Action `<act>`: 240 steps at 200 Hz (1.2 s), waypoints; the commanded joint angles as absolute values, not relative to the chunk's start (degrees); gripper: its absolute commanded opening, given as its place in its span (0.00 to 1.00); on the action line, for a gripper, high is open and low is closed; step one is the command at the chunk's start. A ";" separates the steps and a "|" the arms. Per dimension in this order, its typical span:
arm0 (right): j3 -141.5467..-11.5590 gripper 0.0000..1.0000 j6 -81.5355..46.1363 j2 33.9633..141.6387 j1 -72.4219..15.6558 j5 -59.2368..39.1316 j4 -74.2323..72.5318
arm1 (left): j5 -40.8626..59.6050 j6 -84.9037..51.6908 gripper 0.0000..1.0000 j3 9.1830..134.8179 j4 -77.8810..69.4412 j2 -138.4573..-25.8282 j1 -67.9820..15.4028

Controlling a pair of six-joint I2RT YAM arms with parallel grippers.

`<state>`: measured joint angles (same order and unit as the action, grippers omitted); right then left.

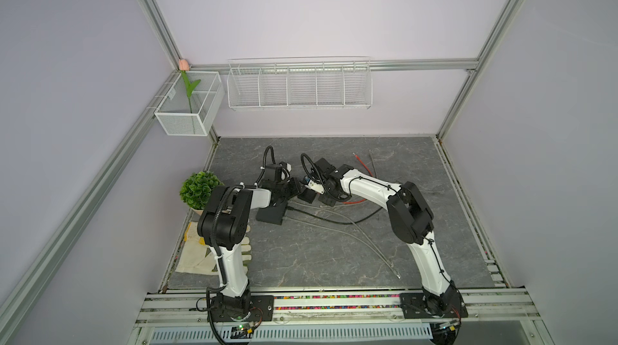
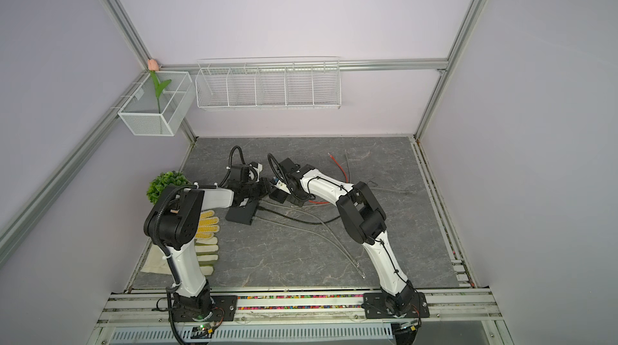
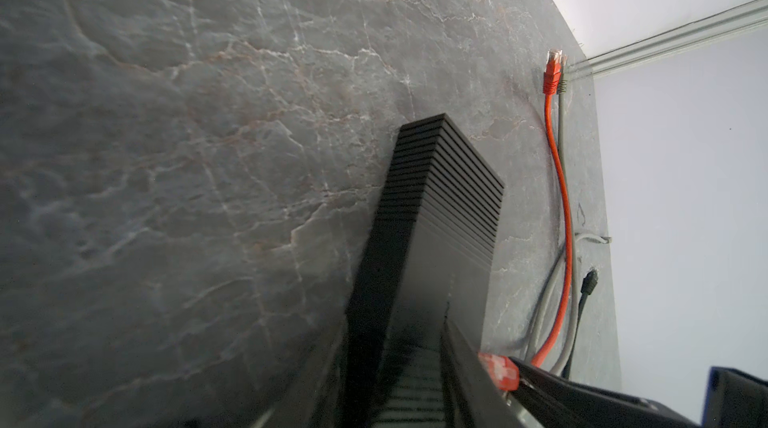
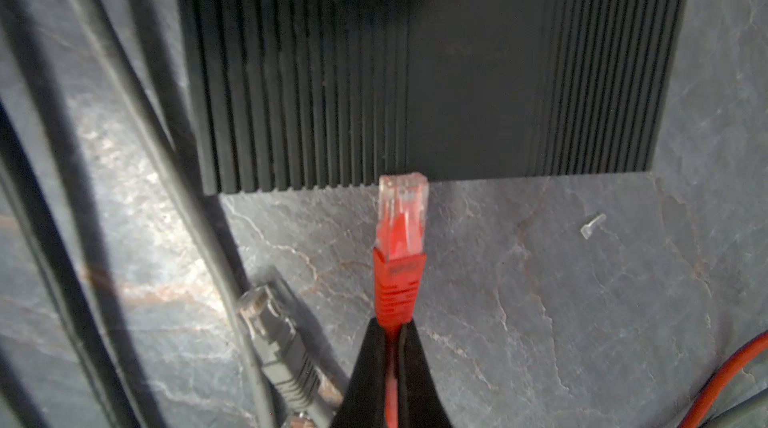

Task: Insert the plug into the switch port

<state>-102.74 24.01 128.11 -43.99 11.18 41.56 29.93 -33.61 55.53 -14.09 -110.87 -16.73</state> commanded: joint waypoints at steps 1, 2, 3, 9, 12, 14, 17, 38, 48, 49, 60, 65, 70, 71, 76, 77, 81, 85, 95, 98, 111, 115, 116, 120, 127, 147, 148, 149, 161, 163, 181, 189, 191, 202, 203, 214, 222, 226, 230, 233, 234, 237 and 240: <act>-101.29 0.07 24.21 126.87 -43.95 11.83 42.16 | 30.58 -33.18 0.39 57.08 -13.91 -112.14 -16.70; -101.23 0.07 24.19 126.76 -43.99 11.80 42.13 | 30.58 -33.20 0.39 57.06 -13.90 -112.10 -16.70; -101.15 0.07 24.18 126.66 -44.01 11.83 42.07 | 30.58 -33.21 0.39 57.10 -13.89 -112.13 -16.70; -100.76 0.07 24.17 126.24 -43.95 11.70 41.81 | 30.59 -33.21 0.38 57.13 -13.89 -112.20 -16.74; -100.61 0.07 24.17 126.00 -43.97 11.71 41.63 | 30.63 -33.22 0.39 57.13 -13.89 -112.18 -16.75; -100.52 0.07 24.17 125.96 -43.95 11.65 41.59 | 30.66 -33.22 0.39 57.17 -13.95 -112.16 -16.71; -100.42 0.07 24.17 125.87 -43.95 11.46 41.55 | 30.66 -33.22 0.38 57.13 -13.97 -112.23 -16.71; -100.68 0.07 24.26 126.05 -43.95 11.69 41.82 | 30.76 -33.18 0.39 57.13 -13.98 -112.28 -16.75; -100.88 0.07 24.28 126.34 -43.95 11.73 41.95 | 30.76 -33.16 0.39 57.13 -13.97 -112.31 -16.74; -100.89 0.07 24.27 126.36 -43.95 11.71 41.94 | 30.76 -33.19 0.39 57.13 -13.97 -112.32 -16.77; -100.98 0.07 24.32 126.44 -43.95 11.32 42.06 | 30.79 -33.22 0.39 57.13 -14.07 -112.37 -16.70; -101.07 0.07 24.30 126.41 -44.06 11.35 42.16 | 30.85 -33.21 0.39 57.13 -14.11 -112.43 -16.75; -101.16 0.07 24.25 126.33 -44.10 11.30 42.27 | 30.92 -33.24 0.39 57.13 -14.07 -112.44 -16.74; -101.12 0.07 24.25 126.31 -44.07 11.27 42.23 | 30.93 -33.23 0.39 57.13 -14.06 -112.43 -16.77; -101.01 0.07 24.23 126.23 -44.07 11.12 42.14 | 30.94 -33.15 0.39 57.08 -14.04 -112.47 -16.76; -101.00 0.07 24.20 126.22 -44.10 11.06 42.12 | 30.94 -33.14 0.39 57.06 -14.05 -112.44 -16.73; -100.91 0.07 24.17 126.05 -44.06 10.81 41.93 | 30.94 -33.09 0.39 57.04 -14.06 -112.45 -16.68; -100.82 0.07 24.18 126.02 -44.05 10.46 41.79 | 30.94 -33.08 0.39 56.96 -14.14 -112.47 -16.71; -100.94 0.07 24.25 126.11 -44.04 10.17 41.67 | 30.91 -33.12 0.39 56.98 -14.19 -112.52 -16.74; -101.02 0.07 24.18 126.22 -44.09 10.24 41.74 | 30.96 -33.18 0.39 56.93 -14.24 -112.50 -16.74; -101.41 0.07 24.19 126.83 -44.05 10.69 42.13 | 31.09 -33.32 0.39 56.73 -14.57 -112.51 -16.75; -101.51 0.07 24.26 127.02 -44.10 10.83 42.12 | 31.06 -33.32 0.39 56.74 -14.59 -112.50 -16.78; -101.55 0.07 24.31 127.01 -44.11 10.82 42.11 | 31.09 -33.32 0.39 56.76 -14.59 -112.50 -16.79; -101.60 0.07 24.34 127.13 -44.09 10.81 42.10 | 31.10 -33.31 0.39 56.79 -14.66 -112.63 -16.79; -101.84 0.07 24.32 127.35 -44.04 10.90 42.18 | 31.19 -33.32 0.39 56.88 -14.60 -112.67 -16.79; -102.28 0.07 24.37 127.87 -44.12 11.03 42.28 | 31.42 -33.40 0.39 57.04 -14.65 -112.78 -16.87; -102.29 0.07 24.36 127.92 -44.12 11.05 42.32 | 31.40 -33.40 0.39 57.04 -14.62 -112.77 -16.87; -102.25 0.07 24.35 127.94 -44.12 11.06 42.30 | 31.39 -33.40 0.39 57.04 -14.61 -112.77 -16.87; -102.71 0.07 24.48 128.43 -44.08 11.43 42.44 | 31.38 -33.40 0.39 57.12 -14.59 -112.85 -16.96; -102.78 0.07 24.44 128.52 -44.13 11.51 42.52 | 31.38 -33.40 0.39 57.15 -14.63 -112.78 -16.96; -103.65 0.07 24.48 129.47 -44.13 12.23 43.04 | 31.46 -33.39 0.39 57.16 -14.41 -112.85 -17.05; -103.92 0.07 24.54 129.70 -44.17 12.37 43.16 | 31.46 -33.34 0.39 57.13 -14.46 -112.81 -17.07; -103.96 0.07 24.46 129.79 -44.18 12.32 43.16 | 31.46 -33.38 0.39 57.13 -14.51 -112.82 -17.10; -104.19 0.07 24.54 130.12 -44.23 12.44 43.24 | 31.45 -33.33 0.39 57.13 -14.42 -112.80 -17.14; -104.21 0.07 24.53 130.19 -44.26 12.46 43.24 | 31.46 -33.32 0.39 57.13 -14.46 -112.78 -17.14; -104.24 0.07 24.69 130.28 -44.21 12.41 43.37 | 31.46 -33.38 0.39 57.13 -14.51 -112.79 -17.14; -104.33 0.07 24.79 130.46 -44.23 12.62 43.59 | 31.46 -33.40 0.39 57.13 -14.50 -112.85 -17.14; -104.41 0.07 24.83 130.48 -44.25 12.59 43.79 | 31.45 -33.40 0.39 57.26 -14.50 -112.81 -17.14; -104.41 0.07 24.87 130.51 -44.29 12.59 43.92 | 31.46 -33.40 0.39 57.29 -14.50 -112.85 -17.14; -104.41 0.07 24.89 130.52 -44.24 12.66 44.02 | 31.46 -33.40 0.39 57.30 -14.48 -112.92 -17.12; -104.41 0.07 24.88 130.52 -44.23 12.70 44.07 | 31.46 -33.40 0.39 57.30 -14.45 -112.88 -17.13; -104.39 0.07 24.98 130.54 -44.22 12.69 44.18 | 31.46 -33.35 0.39 57.37 -14.43 -112.90 -17.14; -104.33 0.07 24.99 130.54 -44.21 12.69 44.33 | 31.46 -33.39 0.39 57.39 -14.42 -112.86 -17.14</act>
<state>-103.22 24.05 129.14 -43.99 12.49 42.61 30.33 -33.63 55.70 -14.13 -111.50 -16.73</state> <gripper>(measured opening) 0.071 0.388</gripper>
